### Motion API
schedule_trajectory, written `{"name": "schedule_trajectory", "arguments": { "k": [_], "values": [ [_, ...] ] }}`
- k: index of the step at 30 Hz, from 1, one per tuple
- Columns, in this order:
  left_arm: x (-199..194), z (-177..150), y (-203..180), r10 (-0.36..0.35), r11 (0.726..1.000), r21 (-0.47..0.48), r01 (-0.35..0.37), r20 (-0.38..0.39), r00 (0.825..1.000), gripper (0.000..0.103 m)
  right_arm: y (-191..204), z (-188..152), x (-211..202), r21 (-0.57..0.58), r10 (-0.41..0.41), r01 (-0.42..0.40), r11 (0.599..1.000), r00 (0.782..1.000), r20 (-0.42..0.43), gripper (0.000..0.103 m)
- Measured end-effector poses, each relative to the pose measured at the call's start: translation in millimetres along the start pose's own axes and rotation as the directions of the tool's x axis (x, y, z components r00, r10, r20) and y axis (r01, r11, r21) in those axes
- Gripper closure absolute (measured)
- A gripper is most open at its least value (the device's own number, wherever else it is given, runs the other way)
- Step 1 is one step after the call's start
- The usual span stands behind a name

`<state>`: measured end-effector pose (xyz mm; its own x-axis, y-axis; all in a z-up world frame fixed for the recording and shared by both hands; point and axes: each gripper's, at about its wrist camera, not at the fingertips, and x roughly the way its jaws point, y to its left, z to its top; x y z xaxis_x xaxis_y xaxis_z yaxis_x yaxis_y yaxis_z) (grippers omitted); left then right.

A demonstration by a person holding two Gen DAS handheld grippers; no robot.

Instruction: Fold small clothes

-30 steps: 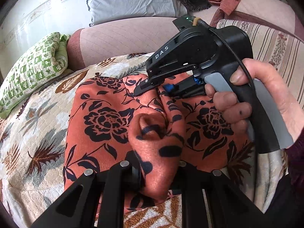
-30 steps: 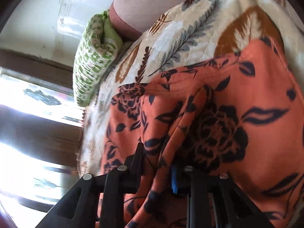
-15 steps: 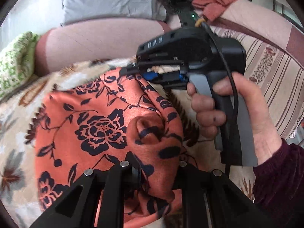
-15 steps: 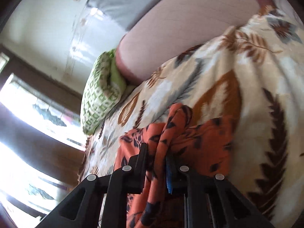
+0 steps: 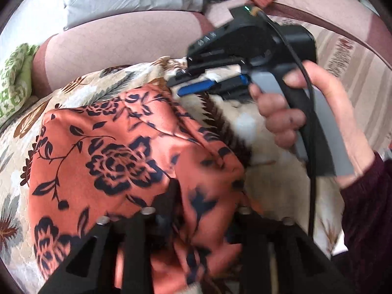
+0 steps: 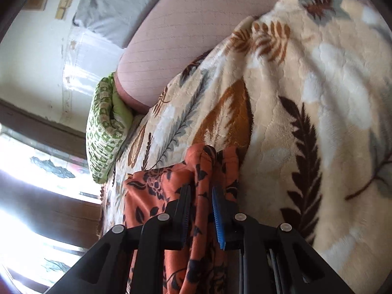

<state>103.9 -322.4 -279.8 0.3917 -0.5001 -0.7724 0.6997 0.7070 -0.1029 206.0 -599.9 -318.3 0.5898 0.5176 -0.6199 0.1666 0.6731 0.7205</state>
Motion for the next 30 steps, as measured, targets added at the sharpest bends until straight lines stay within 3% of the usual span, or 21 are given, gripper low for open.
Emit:
{"name": "schedule_trajectory", "arguments": {
  "k": [2,6,9,14,16,18,20,22,24,28,30],
  "values": [
    [-17.2,-8.2,-6.8,-0.032,0.999,0.028,0.032,0.015,0.999,0.05,13.8,-4.7,-9.0,-0.046,-0.008,0.009,0.999,1.0,0.019,0.082],
    [-64.5,-30.6,-6.3,-0.022,0.994,0.111,0.01,0.109,0.994,0.046,38.7,-24.5,-16.7,-0.132,-0.001,0.0,0.991,1.0,-0.009,0.082],
    [-85.9,-37.0,18.9,0.06,0.992,0.099,-0.078,0.17,0.984,0.044,56.7,-49.3,-15.7,-0.189,-0.005,-0.005,0.982,0.998,-0.056,0.082],
    [-88.7,-33.0,91.1,0.247,0.969,-0.082,-0.235,0.209,0.946,0.043,79.0,-88.0,-25.5,-0.21,0.045,-0.065,0.975,0.994,-0.096,0.082],
    [-78.0,-32.9,109.2,0.286,0.957,-0.11,-0.27,0.187,0.94,0.043,86.8,-101.4,-30.8,-0.214,0.064,-0.085,0.973,0.993,-0.101,0.082],
    [-62.4,-36.1,119.6,0.284,0.957,-0.108,-0.271,0.139,0.949,0.043,85.0,-117.0,-31.6,-0.201,0.027,-0.048,0.978,0.994,-0.11,0.082],
    [-41.3,-40.3,126.0,0.289,0.955,-0.089,-0.284,0.058,0.955,0.042,75.0,-132.8,-26.9,-0.199,-0.078,0.053,0.978,0.99,-0.117,0.082],
    [-35.1,-44.5,131.5,0.269,0.959,-0.103,-0.264,0.041,0.962,0.037,52.0,-146.3,-16.4,-0.152,-0.225,0.203,0.967,0.963,-0.151,0.084],
    [-35.3,-43.4,132.9,0.277,0.957,-0.096,-0.273,0.036,0.96,0.03,35.0,-157.0,-9.3,-0.085,-0.221,0.209,0.974,0.957,-0.187,0.083],
    [-38.5,-42.1,139.9,0.251,0.962,-0.121,-0.244,0.039,0.967,0.029,56.7,-159.0,-10.4,-0.161,-0.277,0.249,0.955,0.943,-0.186,0.082],
    [-41.6,-38.0,145.6,0.247,0.96,-0.151,-0.236,0.055,0.967,0.029,67.4,-151.8,-14.3,-0.17,-0.27,0.241,0.956,0.947,-0.176,0.082]
  ]
}}
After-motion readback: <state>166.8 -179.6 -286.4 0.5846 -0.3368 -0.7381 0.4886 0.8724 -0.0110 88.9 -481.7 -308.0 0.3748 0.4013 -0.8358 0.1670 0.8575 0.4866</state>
